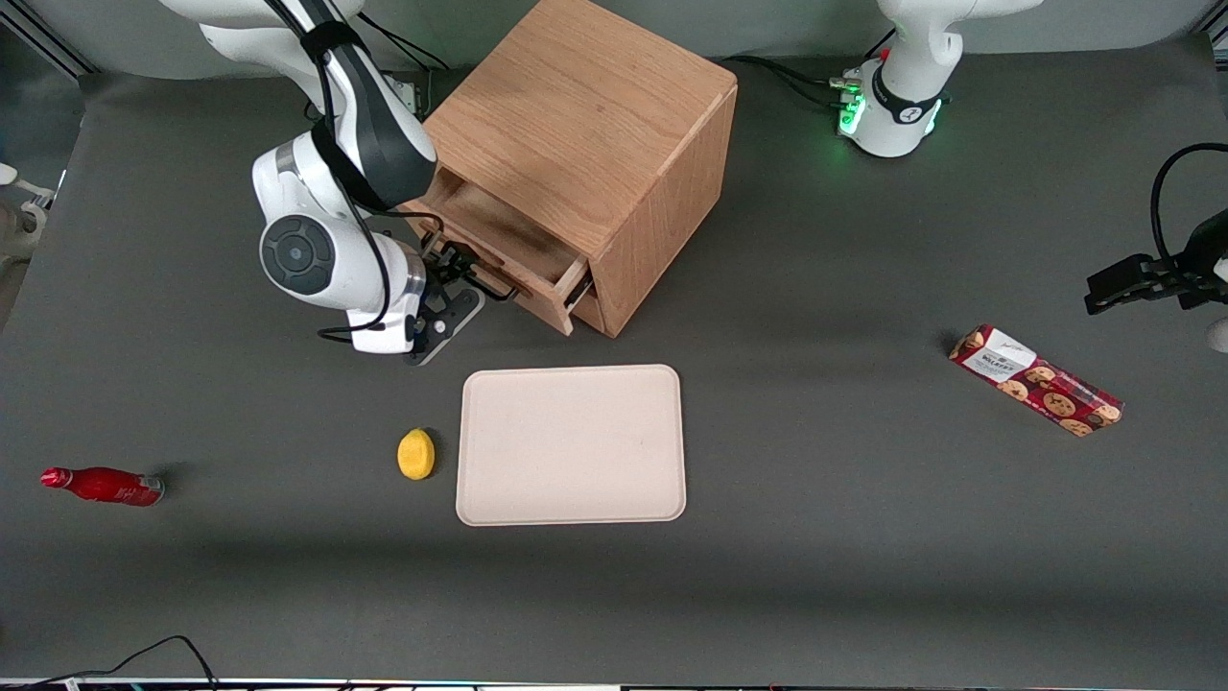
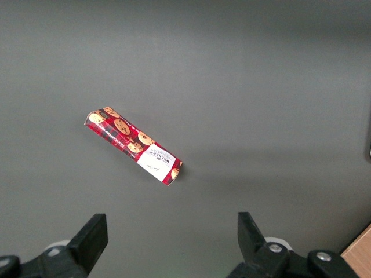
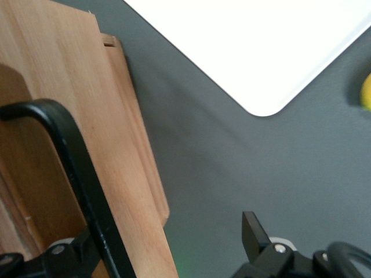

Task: Open upper drawer
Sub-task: 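Pull the handle outward with the right gripper, sliding the drawer open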

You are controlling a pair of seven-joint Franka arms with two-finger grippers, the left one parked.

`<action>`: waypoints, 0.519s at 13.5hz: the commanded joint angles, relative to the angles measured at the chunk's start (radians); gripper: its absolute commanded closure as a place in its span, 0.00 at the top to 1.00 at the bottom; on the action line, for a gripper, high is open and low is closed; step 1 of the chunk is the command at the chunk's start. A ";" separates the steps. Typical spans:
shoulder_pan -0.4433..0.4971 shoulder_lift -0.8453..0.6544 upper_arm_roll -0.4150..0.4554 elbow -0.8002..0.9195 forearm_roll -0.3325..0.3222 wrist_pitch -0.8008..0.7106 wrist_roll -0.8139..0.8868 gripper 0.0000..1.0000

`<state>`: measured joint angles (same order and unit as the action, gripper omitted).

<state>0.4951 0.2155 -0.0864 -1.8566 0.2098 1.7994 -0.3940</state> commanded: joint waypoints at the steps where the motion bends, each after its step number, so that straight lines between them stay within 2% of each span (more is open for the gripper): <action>1: -0.019 0.044 -0.010 0.059 -0.017 -0.003 -0.069 1.00; 7: -0.021 0.116 -0.098 0.151 -0.015 -0.003 -0.195 1.00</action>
<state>0.4747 0.2847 -0.1588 -1.7700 0.2038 1.8041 -0.5340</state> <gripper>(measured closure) 0.000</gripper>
